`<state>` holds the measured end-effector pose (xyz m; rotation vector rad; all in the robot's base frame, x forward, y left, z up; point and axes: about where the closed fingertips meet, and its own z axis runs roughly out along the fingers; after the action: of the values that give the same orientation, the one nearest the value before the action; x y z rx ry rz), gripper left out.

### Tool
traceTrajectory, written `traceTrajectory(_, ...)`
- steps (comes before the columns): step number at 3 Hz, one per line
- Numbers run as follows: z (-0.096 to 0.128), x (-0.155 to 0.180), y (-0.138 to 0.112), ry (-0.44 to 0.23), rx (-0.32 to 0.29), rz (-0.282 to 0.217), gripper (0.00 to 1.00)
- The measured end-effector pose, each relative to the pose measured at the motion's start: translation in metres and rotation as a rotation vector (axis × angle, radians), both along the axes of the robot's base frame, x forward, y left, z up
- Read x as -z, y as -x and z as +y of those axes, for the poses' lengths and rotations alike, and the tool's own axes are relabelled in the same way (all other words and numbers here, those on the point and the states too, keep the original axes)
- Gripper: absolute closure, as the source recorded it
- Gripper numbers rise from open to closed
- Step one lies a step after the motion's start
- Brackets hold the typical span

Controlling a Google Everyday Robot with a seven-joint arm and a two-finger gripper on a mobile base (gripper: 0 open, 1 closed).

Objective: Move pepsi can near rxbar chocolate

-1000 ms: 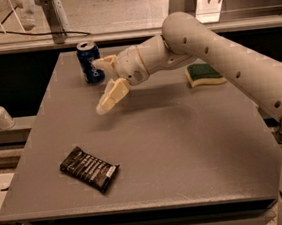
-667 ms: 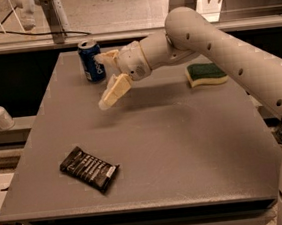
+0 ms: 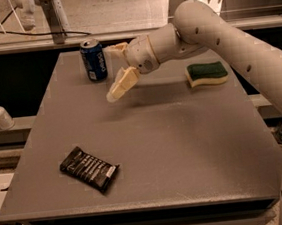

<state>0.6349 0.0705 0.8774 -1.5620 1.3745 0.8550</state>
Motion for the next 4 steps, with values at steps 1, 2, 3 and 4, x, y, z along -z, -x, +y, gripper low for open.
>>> traceTrajectory(1, -0.001, 0.004, -0.013, -0.013, 0.017, -0.009, 0.0)
traceTrajectory(2, 0.014, 0.005, -0.025, -0.043, 0.009, -0.035, 0.0)
traceTrajectory(3, 0.031, 0.003, -0.042, -0.066, 0.008, -0.076, 0.0)
traceTrajectory(4, 0.043, 0.004, -0.058, -0.083, 0.02, -0.102, 0.0)
